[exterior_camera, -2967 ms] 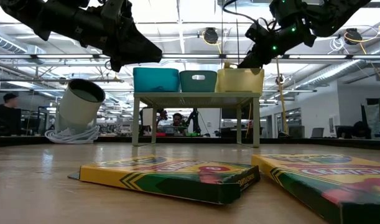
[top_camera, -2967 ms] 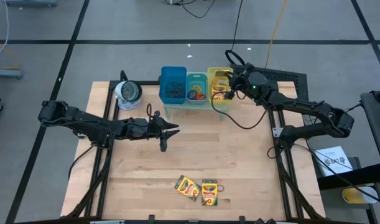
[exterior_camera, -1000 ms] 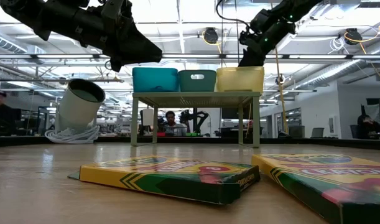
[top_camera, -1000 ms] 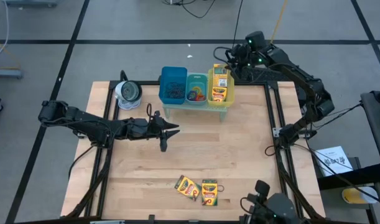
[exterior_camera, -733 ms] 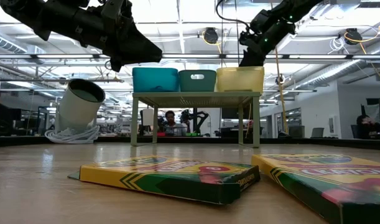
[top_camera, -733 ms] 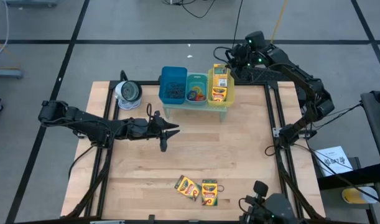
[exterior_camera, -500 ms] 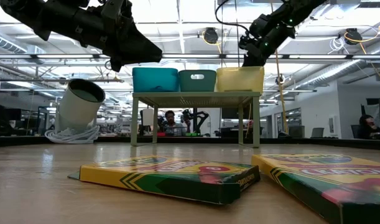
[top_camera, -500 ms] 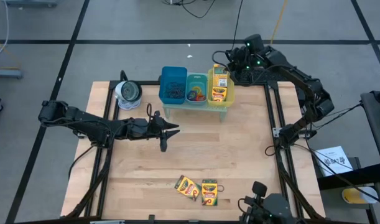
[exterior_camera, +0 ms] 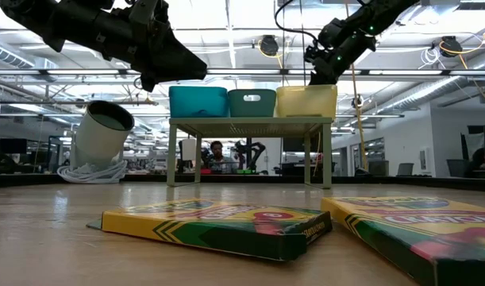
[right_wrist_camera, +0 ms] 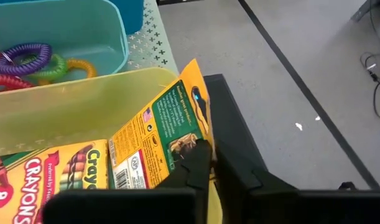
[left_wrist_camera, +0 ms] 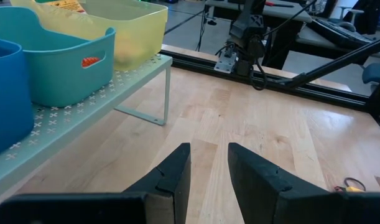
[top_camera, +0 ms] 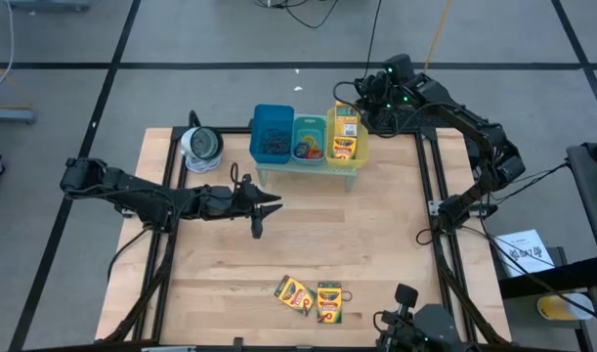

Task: Pick & Place Office Desk Supplies
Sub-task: Put the yellow crayon box into the yellow bin on the shelf

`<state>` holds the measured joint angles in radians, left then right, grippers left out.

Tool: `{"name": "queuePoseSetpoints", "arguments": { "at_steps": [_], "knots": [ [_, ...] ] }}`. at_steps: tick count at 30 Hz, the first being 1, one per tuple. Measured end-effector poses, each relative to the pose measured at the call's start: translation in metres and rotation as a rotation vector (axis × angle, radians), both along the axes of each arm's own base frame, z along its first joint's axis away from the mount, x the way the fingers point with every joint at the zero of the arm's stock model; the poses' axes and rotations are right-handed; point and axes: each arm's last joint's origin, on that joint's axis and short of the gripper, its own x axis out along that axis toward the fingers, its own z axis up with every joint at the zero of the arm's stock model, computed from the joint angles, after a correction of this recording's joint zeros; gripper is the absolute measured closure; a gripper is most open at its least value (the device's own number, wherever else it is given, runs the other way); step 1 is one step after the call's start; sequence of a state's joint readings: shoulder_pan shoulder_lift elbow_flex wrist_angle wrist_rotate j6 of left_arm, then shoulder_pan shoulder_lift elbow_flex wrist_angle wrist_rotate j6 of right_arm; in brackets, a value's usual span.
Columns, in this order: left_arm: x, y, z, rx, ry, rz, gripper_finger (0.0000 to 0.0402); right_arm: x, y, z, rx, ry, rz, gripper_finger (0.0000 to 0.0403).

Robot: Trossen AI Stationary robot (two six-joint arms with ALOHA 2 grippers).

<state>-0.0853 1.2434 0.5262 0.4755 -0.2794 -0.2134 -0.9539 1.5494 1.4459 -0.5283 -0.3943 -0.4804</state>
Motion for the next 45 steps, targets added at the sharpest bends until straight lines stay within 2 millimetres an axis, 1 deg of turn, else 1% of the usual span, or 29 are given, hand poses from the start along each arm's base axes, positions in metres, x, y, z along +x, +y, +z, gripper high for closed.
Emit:
{"name": "queuePoseSetpoints", "arguments": {
  "at_steps": [2, 7, 12, 19, 24, 28, 31, 34, 37, 41, 45],
  "knots": [
    [0.000, 0.000, 0.000, 0.000, 0.000, 0.000, 0.0284, 0.000, 0.000, 0.001, -0.012, -0.003, 0.005, 0.0399],
    [0.000, 0.000, 0.000, 0.000, 0.000, 0.000, 0.0284, 0.001, -0.002, 0.004, -0.043, -0.023, 0.005, 0.0401],
    [0.000, 0.000, 0.000, 0.000, 0.000, 0.000, 0.0284, -0.002, 0.003, 0.011, -0.070, -0.035, 0.011, 0.0402],
    [0.000, 0.000, 0.000, 0.000, 0.000, 0.000, 0.0284, -0.007, 0.022, 0.031, -0.119, -0.061, 0.038, 0.0402],
    [0.000, 0.000, 0.000, 0.000, 0.000, 0.000, 0.0284, -0.003, 0.040, 0.038, -0.100, -0.062, 0.073, 0.0402],
    [0.000, 0.000, 0.000, 0.000, 0.001, 0.000, 0.0284, 0.005, 0.051, 0.034, -0.085, -0.010, 0.101, 0.0402],
    [0.000, 0.000, 0.000, 0.000, 0.000, 0.000, 0.0284, 0.012, 0.057, 0.025, -0.136, 0.057, 0.084, 0.0402],
    [0.000, 0.000, 0.000, 0.000, 0.000, 0.000, 0.0284, 0.018, 0.060, 0.014, -0.186, 0.109, 0.062, 0.0402],
    [0.000, 0.000, 0.000, 0.000, 0.000, 0.000, 0.0284, 0.021, 0.061, 0.008, -0.234, 0.140, 0.035, 0.0403],
    [0.000, 0.000, 0.000, 0.000, 0.000, 0.000, 0.0284, 0.022, 0.061, 0.007, -0.272, 0.165, 0.006, 0.0403],
    [0.000, 0.000, 0.000, 0.000, 0.000, 0.000, 0.0284, 0.020, 0.063, 0.012, -0.299, 0.153, 0.010, 0.0403]
  ]
}}
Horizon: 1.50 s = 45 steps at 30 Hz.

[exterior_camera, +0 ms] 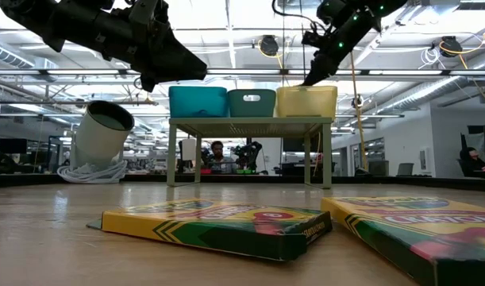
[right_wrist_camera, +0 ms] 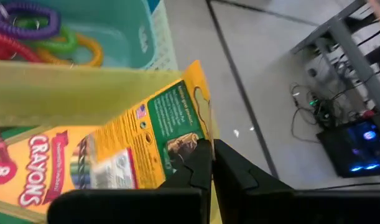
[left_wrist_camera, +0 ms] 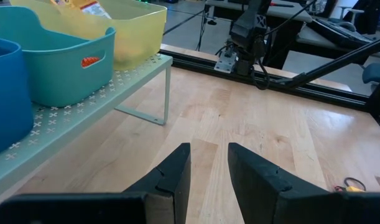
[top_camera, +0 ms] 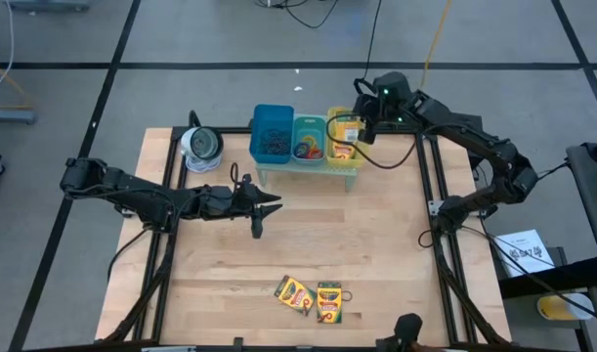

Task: Pick & Place Office Desk Supplies
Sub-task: Put the yellow crayon box into the yellow bin on the shelf

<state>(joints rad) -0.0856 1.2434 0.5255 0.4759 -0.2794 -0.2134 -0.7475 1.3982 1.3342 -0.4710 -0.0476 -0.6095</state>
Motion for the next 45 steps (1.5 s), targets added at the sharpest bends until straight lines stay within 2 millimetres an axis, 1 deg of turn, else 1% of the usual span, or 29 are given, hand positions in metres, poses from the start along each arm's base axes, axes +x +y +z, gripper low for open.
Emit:
{"name": "queuePoseSetpoints", "arguments": {
  "at_steps": [6, 9, 15, 19, 24, 33, 45],
  "knots": [
    [0.000, 0.000, 0.000, 0.000, 0.000, 0.000, 0.0284, -0.006, 0.006, 0.016, -0.061, -0.067, 0.000, 0.0403],
    [0.000, 0.000, 0.000, 0.000, 0.000, 0.000, 0.0284, -0.008, 0.010, 0.019, -0.048, -0.075, -0.002, 0.0403],
    [0.000, 0.000, 0.000, 0.000, 0.000, 0.000, 0.0284, -0.005, 0.020, 0.012, 0.042, -0.049, 0.002, 0.0403],
    [0.000, 0.000, 0.000, 0.000, 0.000, 0.000, 0.0284, 0.002, 0.028, 0.007, 0.049, -0.041, 0.038, 0.0403],
    [0.000, 0.000, 0.000, 0.000, 0.000, 0.000, 0.0284, 0.007, 0.034, 0.003, 0.062, -0.040, 0.056, 0.0403],
    [0.000, 0.000, 0.000, 0.000, 0.000, 0.000, 0.0284, 0.007, 0.036, -0.001, 0.105, -0.037, 0.038, 0.0403],
    [0.000, 0.000, 0.000, 0.000, 0.000, 0.000, 0.0284, 0.004, 0.038, -0.006, 0.142, 0.022, 0.040, 0.0403]
  ]
}}
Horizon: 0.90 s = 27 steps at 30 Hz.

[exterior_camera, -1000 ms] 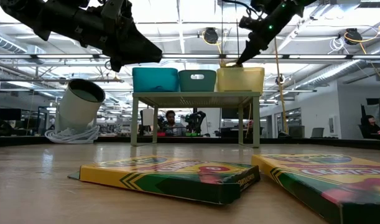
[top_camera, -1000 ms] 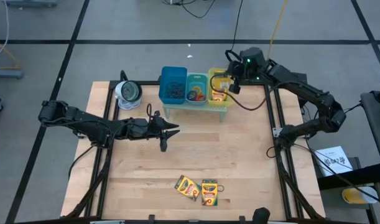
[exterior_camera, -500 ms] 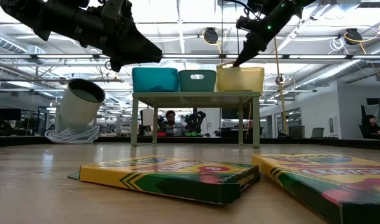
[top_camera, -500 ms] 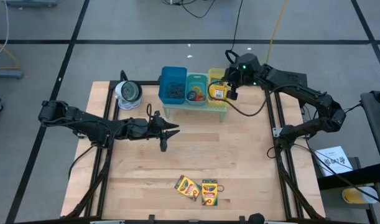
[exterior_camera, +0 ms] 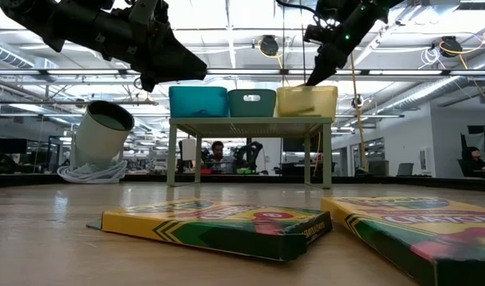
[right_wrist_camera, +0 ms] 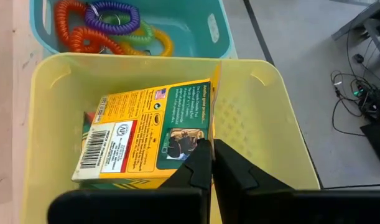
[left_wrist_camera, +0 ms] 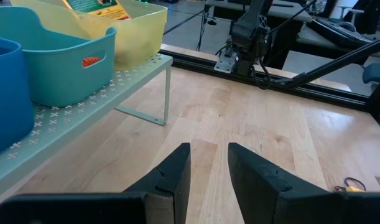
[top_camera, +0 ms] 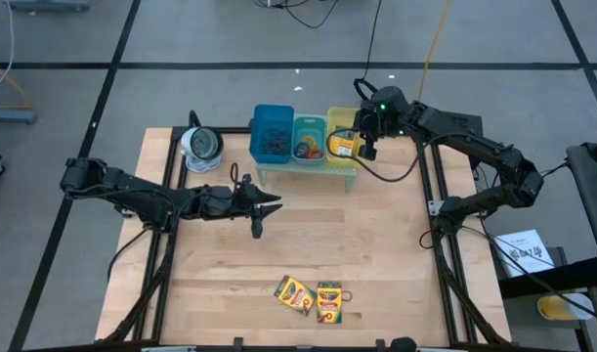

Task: Pick & Place Office Desk Supplies
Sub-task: Put the yellow crayon box into the yellow bin on the shelf

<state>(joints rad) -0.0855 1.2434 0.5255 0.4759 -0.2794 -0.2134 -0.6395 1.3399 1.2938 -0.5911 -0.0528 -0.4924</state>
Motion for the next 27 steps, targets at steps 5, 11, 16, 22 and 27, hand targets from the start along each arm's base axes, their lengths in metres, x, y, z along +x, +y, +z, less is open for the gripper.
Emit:
{"name": "queuePoseSetpoints", "arguments": {
  "at_steps": [5, 11, 16, 22, 27],
  "knots": [
    [0.000, 0.000, 0.000, 0.000, 0.000, 0.000, 0.0284, 0.000, 0.000, 0.000, -0.014, 0.009, 0.015, 0.0400],
    [0.000, 0.000, 0.000, 0.000, 0.000, 0.000, 0.0284, 0.000, 0.000, 0.000, -0.018, 0.008, 0.015, 0.0352],
    [0.000, 0.000, 0.000, 0.000, 0.000, 0.000, 0.0284, 0.000, -0.003, 0.003, -0.081, 0.014, -0.048, 0.0291],
    [0.000, 0.000, 0.000, 0.000, 0.000, 0.000, 0.0284, 0.001, -0.002, 0.006, -0.081, -0.025, -0.087, 0.0243],
    [0.000, 0.000, 0.000, 0.000, 0.000, 0.000, 0.0284, 0.002, 0.021, 0.020, -0.038, -0.119, -0.025, 0.0234]
  ]
}}
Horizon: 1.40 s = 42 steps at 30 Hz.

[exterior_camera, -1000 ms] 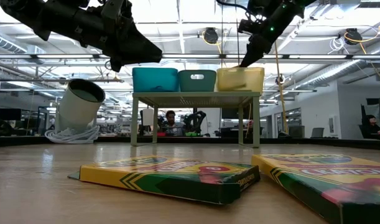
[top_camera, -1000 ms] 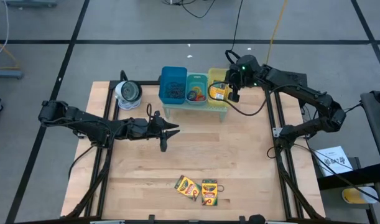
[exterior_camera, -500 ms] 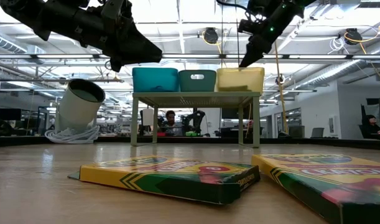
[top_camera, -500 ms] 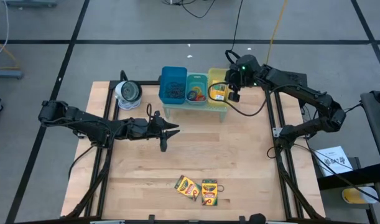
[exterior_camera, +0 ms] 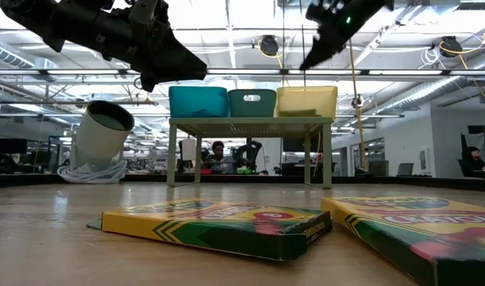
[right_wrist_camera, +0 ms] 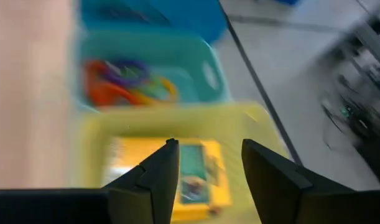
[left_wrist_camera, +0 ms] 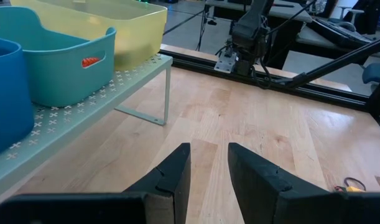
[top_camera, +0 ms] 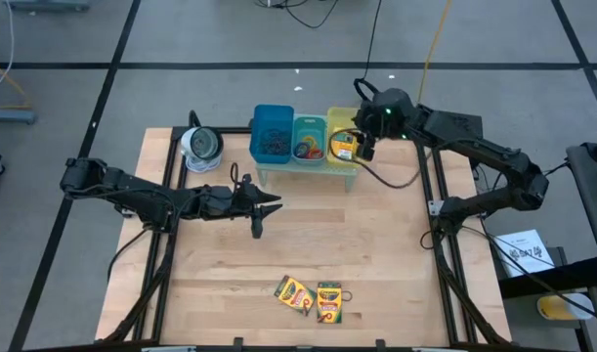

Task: Pick & Place Office Desk Supplies
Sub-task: Put the yellow crayon box into the yellow bin on the shelf

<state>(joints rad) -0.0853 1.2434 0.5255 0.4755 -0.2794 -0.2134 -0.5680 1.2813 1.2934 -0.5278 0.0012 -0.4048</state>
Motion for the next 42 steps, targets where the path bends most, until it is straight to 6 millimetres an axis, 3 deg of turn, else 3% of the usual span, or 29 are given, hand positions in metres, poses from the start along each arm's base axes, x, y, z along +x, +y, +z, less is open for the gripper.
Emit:
{"name": "queuePoseSetpoints", "arguments": {
  "at_steps": [7, 11, 17, 25, 29, 35, 42],
  "knots": [
    [0.000, 0.000, 0.000, 0.000, 0.000, 0.000, 0.0284, -0.012, 0.052, 0.031, 0.122, -0.200, 0.277, 0.0244],
    [0.000, 0.000, 0.000, 0.000, 0.000, 0.000, 0.0284, -0.017, 0.078, 0.036, 0.250, -0.286, 0.511, 0.0249],
    [0.000, 0.000, 0.000, 0.000, 0.000, 0.000, 0.0284, -0.015, 0.109, 0.003, 0.401, -0.351, 0.710, 0.0248],
    [0.000, 0.000, 0.000, 0.000, 0.000, 0.000, 0.0284, -0.012, 0.136, -0.072, 0.496, -0.437, 0.793, 0.0253],
    [0.000, 0.000, 0.000, -0.004, -0.001, 0.001, 0.0284, -0.017, 0.145, -0.098, 0.486, -0.532, 0.850, 0.0253],
    [0.000, 0.000, 0.000, -0.144, -0.030, 0.034, 0.0284, -0.026, 0.153, -0.119, 0.490, -0.614, 0.901, 0.0253],
    [0.000, 0.000, 0.002, -0.256, -0.071, 0.066, 0.0284, -0.029, 0.154, -0.128, 0.499, -0.598, 0.895, 0.0259]
  ]
}}
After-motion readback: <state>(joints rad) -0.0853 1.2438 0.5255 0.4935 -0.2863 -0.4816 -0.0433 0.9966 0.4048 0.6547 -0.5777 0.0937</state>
